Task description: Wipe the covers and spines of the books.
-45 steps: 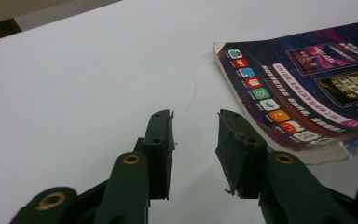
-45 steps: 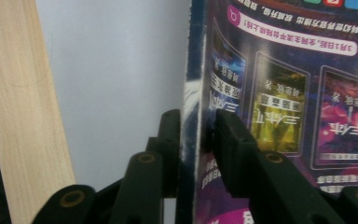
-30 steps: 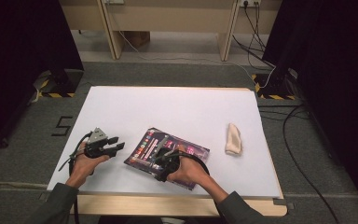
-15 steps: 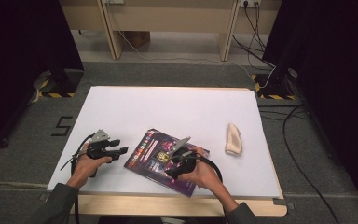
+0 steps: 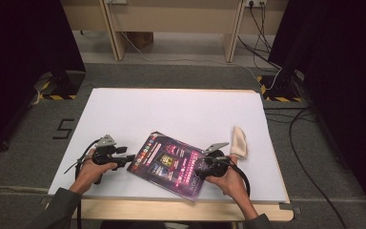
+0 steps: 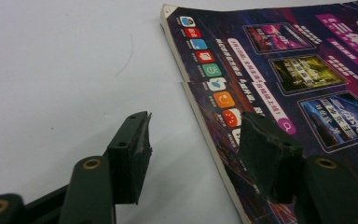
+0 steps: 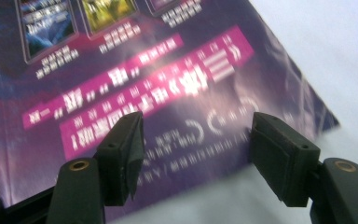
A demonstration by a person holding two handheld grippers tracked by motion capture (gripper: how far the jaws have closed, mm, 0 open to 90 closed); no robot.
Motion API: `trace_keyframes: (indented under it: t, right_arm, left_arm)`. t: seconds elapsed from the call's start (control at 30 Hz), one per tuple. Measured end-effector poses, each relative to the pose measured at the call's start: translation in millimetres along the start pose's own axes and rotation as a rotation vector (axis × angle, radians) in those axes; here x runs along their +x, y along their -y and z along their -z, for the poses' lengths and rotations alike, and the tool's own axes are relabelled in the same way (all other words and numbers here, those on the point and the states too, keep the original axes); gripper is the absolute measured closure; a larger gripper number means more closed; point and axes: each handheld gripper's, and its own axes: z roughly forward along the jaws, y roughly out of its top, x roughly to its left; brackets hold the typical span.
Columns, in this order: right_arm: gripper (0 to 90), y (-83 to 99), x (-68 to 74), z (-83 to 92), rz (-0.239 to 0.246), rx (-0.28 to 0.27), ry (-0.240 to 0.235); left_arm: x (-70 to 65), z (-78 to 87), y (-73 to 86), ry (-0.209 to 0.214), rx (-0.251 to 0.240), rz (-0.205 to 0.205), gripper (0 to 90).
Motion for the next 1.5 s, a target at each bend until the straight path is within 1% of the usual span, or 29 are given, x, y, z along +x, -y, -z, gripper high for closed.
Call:
trace_keyframes:
  t: [0.07, 0.17, 0.2, 0.27, 0.3, 0.33, 0.4, 0.5, 0.6, 0.67, 0.73, 0.8, 1.0, 1.03, 1.13, 1.23, 1.27, 1.3, 1.37, 1.47, 1.5]
  right_arm:
    - [35.9, 4.1, -2.8, 1.7, -0.016, -0.001, 0.012]
    - [35.7, 10.3, -4.8, 4.2, -0.041, 0.004, 0.008]
    - [35.5, 12.8, -4.7, 4.1, -0.049, 0.005, 0.000]
    - [34.5, 15.8, -4.0, 2.8, -0.060, 0.002, -0.035]
    - [33.5, 17.1, -3.0, 1.5, -0.054, 0.001, -0.039]
    - [32.9, 17.4, -1.1, 1.6, -0.062, 0.009, -0.035]
    - [31.7, 17.4, -0.9, 0.8, -0.058, -0.007, -0.033]
    - [29.8, 16.7, -0.1, -0.9, -0.068, -0.020, -0.034]
    - [29.9, 15.2, -0.4, -2.2, -0.060, -0.025, -0.029]
    - [30.1, 13.9, -0.9, -3.7, -0.044, -0.025, -0.019]
    - [30.1, 11.6, -1.4, -4.9, -0.051, -0.021, -0.014]
    - [30.0, 8.5, -3.2, -8.0, -0.034, -0.025, 0.004]
    - [29.8, -5.3, -15.7, -17.8, -0.033, -0.037, 0.010]
    - [30.0, -8.7, -18.6, -19.5, -0.034, -0.033, 0.005]
    - [29.8, -20.8, -27.5, -26.4, -0.029, -0.025, 0.011]
    - [29.1, -32.9, -35.6, -33.7, -0.028, -0.022, 0.011]
    - [27.7, -36.6, -38.5, -36.6, -0.031, -0.024, 0.013]
    - [27.0, -39.9, -41.2, -40.0, -0.044, -0.031, 0.013]
    - [26.9, -45.9, -44.7, -45.0, -0.056, -0.044, 0.022]
    - [26.8, -52.3, -47.0, -49.1, -0.052, -0.049, 0.034]
    - [27.0, -53.0, -46.7, -49.7, -0.057, -0.051, 0.038]
  left_arm:
    - [-1.5, -0.1, -0.4, 0.006, -0.001, -0.001, 43.2]
    - [-5.6, -0.5, 0.1, 0.027, 0.011, -0.008, 43.7]
    - [-6.9, -0.9, 0.4, 0.033, 0.015, -0.011, 43.8]
    - [-11.1, -1.9, 1.1, 0.048, 0.027, -0.017, 44.1]
    - [-12.7, -2.5, 1.5, 0.055, 0.031, -0.024, 44.1]
    - [-13.9, -2.9, 1.9, 0.059, 0.035, -0.026, 44.3]
    - [-16.8, -4.6, 2.8, 0.075, 0.051, -0.031, 44.7]
    - [-20.1, -7.4, 4.2, 0.094, 0.073, -0.038, 45.3]
    - [-23.1, -8.5, 4.1, 0.089, 0.082, -0.045, 44.2]
    - [-23.3, -8.0, 4.4, 0.084, 0.084, -0.041, 44.3]
    - [-24.9, -7.2, 4.8, 0.077, 0.087, -0.045, 44.2]
    - [-27.0, -5.7, 5.6, 0.073, 0.093, -0.049, 43.4]
    - [-33.6, 0.3, 9.7, 0.075, 0.112, -0.057, 42.7]
    - [-35.1, 1.0, 10.5, 0.076, 0.110, -0.053, 42.7]
    - [-40.5, 3.7, 12.8, 0.075, 0.120, -0.058, 42.6]
    - [-47.8, 5.6, 15.5, 0.073, 0.119, -0.063, 42.1]
    - [-50.2, 6.4, 16.3, 0.071, 0.122, -0.069, 42.1]
    - [-52.6, 6.9, 17.1, 0.072, 0.123, -0.069, 41.9]
    - [-56.8, 7.6, 18.6, 0.072, 0.122, -0.070, 41.7]
    - [-58.9, 8.3, 19.0, 0.075, 0.119, -0.065, 42.3]
    - [-58.3, 8.4, 18.1, 0.070, 0.113, -0.062, 43.9]
